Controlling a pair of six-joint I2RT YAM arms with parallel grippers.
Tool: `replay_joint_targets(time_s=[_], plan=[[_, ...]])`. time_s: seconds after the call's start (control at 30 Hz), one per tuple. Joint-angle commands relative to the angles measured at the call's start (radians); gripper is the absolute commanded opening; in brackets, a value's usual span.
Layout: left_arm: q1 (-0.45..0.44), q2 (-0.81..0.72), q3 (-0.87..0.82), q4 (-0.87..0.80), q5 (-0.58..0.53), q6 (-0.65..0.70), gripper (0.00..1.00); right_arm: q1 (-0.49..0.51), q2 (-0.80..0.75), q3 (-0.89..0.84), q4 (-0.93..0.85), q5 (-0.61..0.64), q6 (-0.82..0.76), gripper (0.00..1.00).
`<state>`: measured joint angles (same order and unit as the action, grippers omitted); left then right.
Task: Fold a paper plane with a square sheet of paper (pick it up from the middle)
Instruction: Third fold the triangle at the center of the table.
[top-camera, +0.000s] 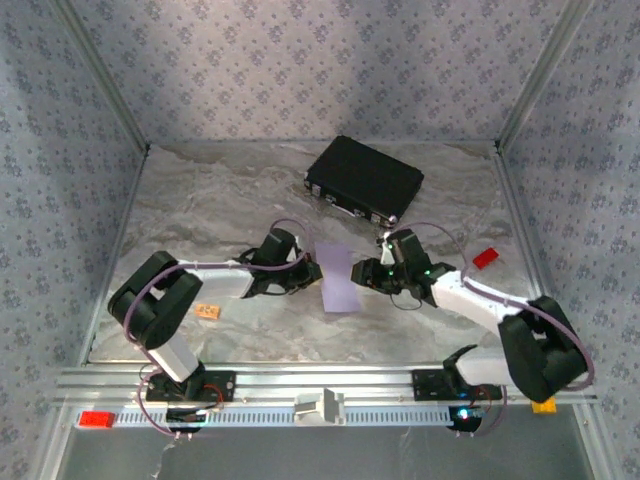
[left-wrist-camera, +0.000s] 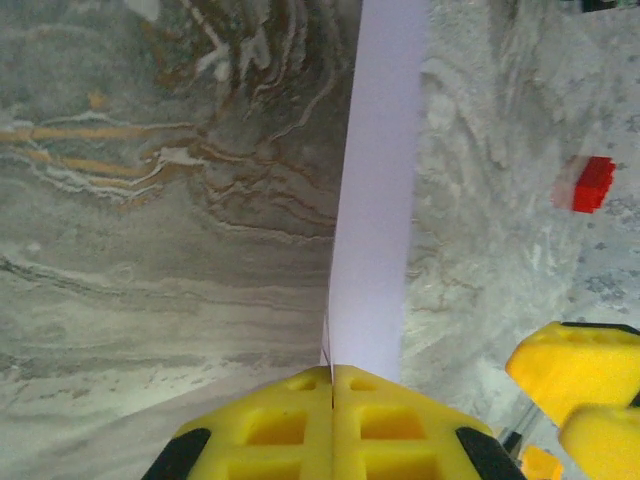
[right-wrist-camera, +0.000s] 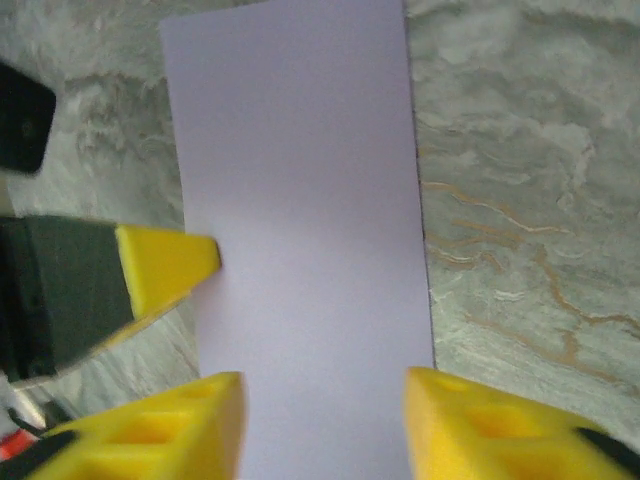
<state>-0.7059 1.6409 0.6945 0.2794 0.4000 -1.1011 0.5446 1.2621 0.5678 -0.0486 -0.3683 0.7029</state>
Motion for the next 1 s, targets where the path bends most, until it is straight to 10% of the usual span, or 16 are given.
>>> replay_joint_targets(time_s=[0.0,0.33,0.97], plan=[[0.016,-0.047,-0.016,-0.026,0.045,0.008,0.06,0.068,-0.055,0.019,-0.07,0.091,-0.227,0.56],[0.033,-0.055,-0.016,-0.035,0.066,0.002,0.06,0.465,-0.118,-0.119,0.231,0.455,-0.702,0.57],[0.033,-0.047,-0.024,-0.018,0.065,-0.005,0.06,0.758,0.176,-0.102,0.48,0.937,-0.987,0.58]])
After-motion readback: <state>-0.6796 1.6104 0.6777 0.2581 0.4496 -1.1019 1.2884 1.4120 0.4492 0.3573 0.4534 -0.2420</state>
